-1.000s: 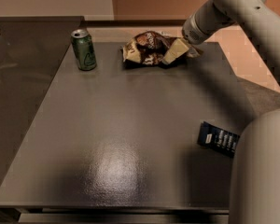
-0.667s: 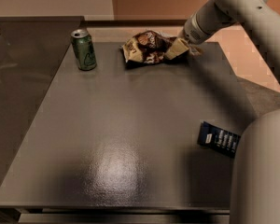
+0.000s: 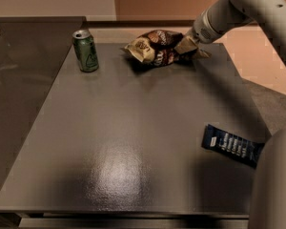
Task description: Pick brown chip bag
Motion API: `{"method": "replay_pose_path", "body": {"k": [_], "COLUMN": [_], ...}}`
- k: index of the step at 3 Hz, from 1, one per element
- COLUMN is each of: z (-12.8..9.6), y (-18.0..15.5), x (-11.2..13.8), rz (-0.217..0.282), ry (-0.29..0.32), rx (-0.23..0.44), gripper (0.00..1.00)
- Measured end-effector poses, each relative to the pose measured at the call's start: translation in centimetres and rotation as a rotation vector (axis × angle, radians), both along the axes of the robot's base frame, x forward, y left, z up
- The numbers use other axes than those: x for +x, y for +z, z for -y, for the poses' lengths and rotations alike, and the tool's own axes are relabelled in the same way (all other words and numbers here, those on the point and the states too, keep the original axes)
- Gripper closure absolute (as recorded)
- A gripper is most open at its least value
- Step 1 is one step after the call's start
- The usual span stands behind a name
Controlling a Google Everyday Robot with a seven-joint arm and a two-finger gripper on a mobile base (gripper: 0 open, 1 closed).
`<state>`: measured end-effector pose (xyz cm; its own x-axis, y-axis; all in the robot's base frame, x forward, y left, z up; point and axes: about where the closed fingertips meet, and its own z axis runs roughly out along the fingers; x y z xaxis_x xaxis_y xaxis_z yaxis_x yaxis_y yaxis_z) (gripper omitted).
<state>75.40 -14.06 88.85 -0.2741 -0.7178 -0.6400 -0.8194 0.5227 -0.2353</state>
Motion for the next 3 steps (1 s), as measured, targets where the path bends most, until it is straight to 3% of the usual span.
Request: {"method": "replay_pose_path", "body": {"k": [1,3], "z": [-0.1,-0.8], "y": [2.2,8.9], "x": [-1.5,-5.1], "rz": [0.027,0.119], "ry": [0.014,0.076], "rx": [0.038,0.099], "gripper": [1.0,1.0]}}
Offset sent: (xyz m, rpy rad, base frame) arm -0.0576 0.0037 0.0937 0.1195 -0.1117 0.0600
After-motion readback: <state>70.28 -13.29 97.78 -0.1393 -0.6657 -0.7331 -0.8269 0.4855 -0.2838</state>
